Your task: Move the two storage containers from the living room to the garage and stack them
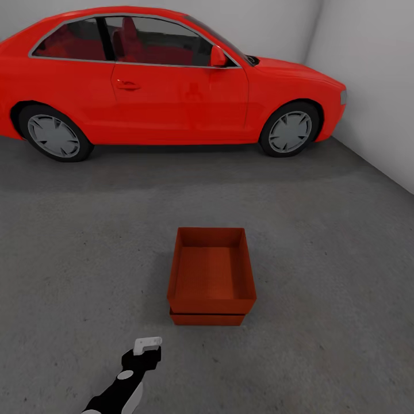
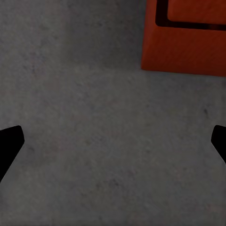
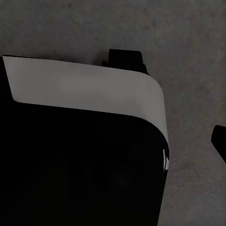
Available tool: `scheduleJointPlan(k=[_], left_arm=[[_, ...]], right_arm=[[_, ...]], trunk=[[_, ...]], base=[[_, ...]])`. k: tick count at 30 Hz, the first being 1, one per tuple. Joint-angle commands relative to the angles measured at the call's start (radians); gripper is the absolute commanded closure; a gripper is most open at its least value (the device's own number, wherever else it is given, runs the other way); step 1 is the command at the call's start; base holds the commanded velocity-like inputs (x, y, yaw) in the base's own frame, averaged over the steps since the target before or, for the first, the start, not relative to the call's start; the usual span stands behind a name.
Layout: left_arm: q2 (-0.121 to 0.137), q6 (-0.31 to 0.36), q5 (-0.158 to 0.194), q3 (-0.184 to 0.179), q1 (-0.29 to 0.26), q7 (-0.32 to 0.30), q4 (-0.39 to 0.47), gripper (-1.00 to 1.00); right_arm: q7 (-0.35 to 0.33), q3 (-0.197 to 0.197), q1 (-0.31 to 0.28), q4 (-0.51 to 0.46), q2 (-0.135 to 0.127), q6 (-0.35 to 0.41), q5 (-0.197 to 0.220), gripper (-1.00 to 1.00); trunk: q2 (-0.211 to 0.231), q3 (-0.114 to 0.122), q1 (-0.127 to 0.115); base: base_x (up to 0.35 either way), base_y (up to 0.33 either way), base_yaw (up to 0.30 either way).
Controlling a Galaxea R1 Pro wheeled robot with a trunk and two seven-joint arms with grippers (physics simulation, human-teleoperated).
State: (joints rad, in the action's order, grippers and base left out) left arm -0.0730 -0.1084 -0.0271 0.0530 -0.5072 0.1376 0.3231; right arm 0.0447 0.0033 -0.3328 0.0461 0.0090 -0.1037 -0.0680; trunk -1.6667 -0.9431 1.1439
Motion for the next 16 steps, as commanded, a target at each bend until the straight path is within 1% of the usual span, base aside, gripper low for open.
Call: scheduleJointPlan(k=[1,16], left_arm=[[-0.001,-0.004,-0.003,0.005,-0.001,0.000,-0.001,-1.00],[0.002,-0.004,-0.004,0.005,-0.001,0.002,-0.001,-1.00]], right_arm=[[0.005,0.000,-0.002,0.005,0.000,-0.007,-0.007,-1.00],[0.005,0.000,-0.002,0.005,0.000,-0.007,-0.007,-1.00]], trunk=[[0.000,-0.001,0.000],[0.000,-0.001,0.000]], base=[[0.000,0.000,0.000],[0.000,0.000,0.000]])
